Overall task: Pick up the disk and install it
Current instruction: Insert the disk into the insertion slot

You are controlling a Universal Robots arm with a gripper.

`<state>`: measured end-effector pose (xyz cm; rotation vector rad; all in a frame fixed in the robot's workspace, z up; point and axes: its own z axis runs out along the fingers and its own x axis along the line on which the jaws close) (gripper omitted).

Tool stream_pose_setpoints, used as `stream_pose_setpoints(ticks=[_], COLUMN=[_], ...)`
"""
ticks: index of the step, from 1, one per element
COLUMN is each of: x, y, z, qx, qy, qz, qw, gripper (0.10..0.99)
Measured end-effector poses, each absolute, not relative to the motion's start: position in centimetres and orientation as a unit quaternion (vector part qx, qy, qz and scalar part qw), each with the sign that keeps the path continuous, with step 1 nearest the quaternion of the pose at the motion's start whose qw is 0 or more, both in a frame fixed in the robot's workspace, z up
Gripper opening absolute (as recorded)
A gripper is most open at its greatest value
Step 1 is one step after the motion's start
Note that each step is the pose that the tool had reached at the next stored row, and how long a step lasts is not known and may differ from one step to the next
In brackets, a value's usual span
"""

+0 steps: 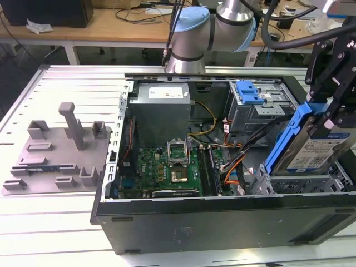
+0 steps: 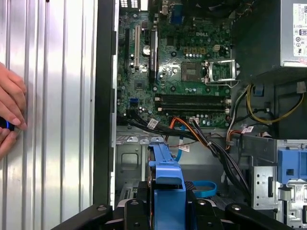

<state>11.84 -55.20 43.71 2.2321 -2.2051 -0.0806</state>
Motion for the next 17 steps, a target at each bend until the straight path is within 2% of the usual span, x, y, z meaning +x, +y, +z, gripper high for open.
stream_pose_setpoints(ticks=[17], x=[11.8], y=[-55.5], z=[42.6], qx=[0.711], qy=[-0.703], qz=[-0.026], qw=[0.001], gripper=[0.369])
